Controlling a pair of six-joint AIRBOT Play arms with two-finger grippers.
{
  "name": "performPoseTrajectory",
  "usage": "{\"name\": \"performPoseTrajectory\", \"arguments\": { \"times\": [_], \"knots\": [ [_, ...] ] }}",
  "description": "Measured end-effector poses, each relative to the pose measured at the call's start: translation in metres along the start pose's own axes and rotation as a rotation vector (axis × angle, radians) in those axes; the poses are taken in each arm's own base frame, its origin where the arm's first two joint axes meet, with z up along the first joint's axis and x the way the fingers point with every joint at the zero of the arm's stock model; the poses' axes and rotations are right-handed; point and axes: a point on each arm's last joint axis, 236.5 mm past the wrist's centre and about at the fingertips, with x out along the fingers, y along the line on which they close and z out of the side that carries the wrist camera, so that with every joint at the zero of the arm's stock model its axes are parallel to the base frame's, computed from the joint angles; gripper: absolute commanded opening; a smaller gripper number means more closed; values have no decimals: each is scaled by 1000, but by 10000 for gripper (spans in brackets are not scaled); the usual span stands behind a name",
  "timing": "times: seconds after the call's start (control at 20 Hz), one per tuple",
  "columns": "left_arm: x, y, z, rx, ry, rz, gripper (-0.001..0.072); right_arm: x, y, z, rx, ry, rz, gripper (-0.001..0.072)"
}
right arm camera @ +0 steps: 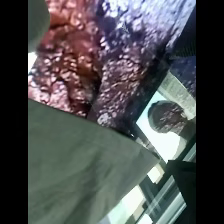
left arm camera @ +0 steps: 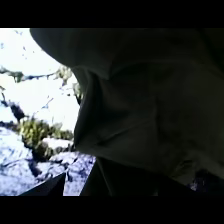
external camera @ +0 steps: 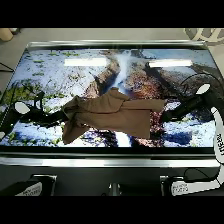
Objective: Fold the shirts.
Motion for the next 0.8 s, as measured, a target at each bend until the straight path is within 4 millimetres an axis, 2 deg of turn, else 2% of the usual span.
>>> {"name": "performPoseTrajectory", "arguments": {
  "times": [0.05,0.1,0.2,0.25,0.35,0.4,0.45,0.6,0.8],
  "knots": [
    [5,-5,1,-9,-6,-19,662,3,4,0,-15,9,6,715],
    [10,-7,2,-13,-11,-30,588,7,8,0,-25,19,9,716],
    [18,-11,6,-24,-25,-43,425,18,15,-1,-46,38,13,717],
    [22,-11,9,-30,-34,-46,285,25,20,-3,-54,50,19,717],
    [27,-10,13,-37,-47,-47,149,39,27,-6,-66,74,28,716],
    [28,-10,14,-39,-52,-45,51,46,31,-9,-70,87,37,716],
    [29,-9,16,-39,-57,-45,24,52,36,-11,-74,96,44,715],
    [30,-9,18,-32,-66,-45,23,67,45,-14,-86,113,52,672],
    [27,-11,19,-2,-76,-47,23,81,58,-9,-76,114,46,666]
  ]
}}
